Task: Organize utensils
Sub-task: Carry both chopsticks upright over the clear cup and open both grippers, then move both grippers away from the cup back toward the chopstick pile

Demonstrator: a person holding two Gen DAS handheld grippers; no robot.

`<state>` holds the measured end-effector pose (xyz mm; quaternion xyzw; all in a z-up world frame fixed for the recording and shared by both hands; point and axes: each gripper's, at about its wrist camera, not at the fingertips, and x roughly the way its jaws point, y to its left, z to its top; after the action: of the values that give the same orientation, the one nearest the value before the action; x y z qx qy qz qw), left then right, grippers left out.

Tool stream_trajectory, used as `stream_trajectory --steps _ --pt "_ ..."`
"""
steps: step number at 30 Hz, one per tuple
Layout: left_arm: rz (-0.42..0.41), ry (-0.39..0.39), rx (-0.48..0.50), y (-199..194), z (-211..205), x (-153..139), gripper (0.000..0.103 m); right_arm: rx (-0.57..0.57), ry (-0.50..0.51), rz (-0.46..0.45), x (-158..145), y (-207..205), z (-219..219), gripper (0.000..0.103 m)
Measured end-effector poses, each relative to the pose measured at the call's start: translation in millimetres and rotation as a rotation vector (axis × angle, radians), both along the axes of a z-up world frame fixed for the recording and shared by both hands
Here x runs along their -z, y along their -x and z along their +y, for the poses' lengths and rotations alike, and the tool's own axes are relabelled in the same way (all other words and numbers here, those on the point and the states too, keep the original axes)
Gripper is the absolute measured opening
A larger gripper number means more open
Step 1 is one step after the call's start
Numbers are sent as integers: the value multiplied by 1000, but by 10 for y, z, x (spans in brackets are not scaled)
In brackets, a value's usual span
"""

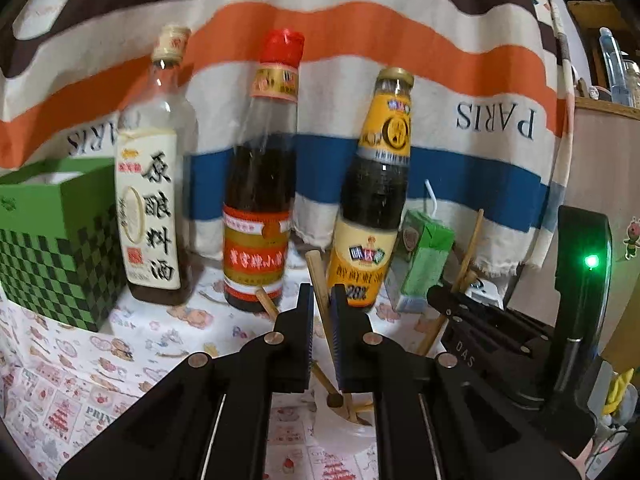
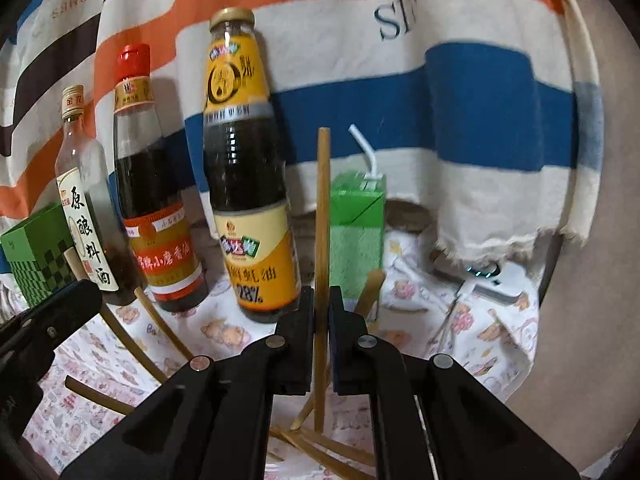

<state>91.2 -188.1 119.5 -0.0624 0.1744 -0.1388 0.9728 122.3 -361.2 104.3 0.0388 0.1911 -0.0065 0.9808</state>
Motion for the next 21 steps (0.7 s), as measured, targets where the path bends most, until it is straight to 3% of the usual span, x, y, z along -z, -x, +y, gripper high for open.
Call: stream_trajectory --steps 3,12,16,18,20,21 --pt "54 17 -2 -81 28 58 8 -6 3 22 35 -35 -5 7" --pt "45 14 23 -39 90 19 9 -31 -37 31 12 -52 -40 7" --pt "0 24 17 90 216 -103 31 -62 -56 14 -50 7 -60 9" --pt "-39 -7 -5 198 265 -174 36 -76 -61 4 -84 44 -56 20" --pt "-61 -20 -33 310 336 -232 47 -82 -88 -21 -129 95 -55 51" --pt "-70 -13 -50 386 393 -254 56 -88 -101 -32 -149 120 -46 58"
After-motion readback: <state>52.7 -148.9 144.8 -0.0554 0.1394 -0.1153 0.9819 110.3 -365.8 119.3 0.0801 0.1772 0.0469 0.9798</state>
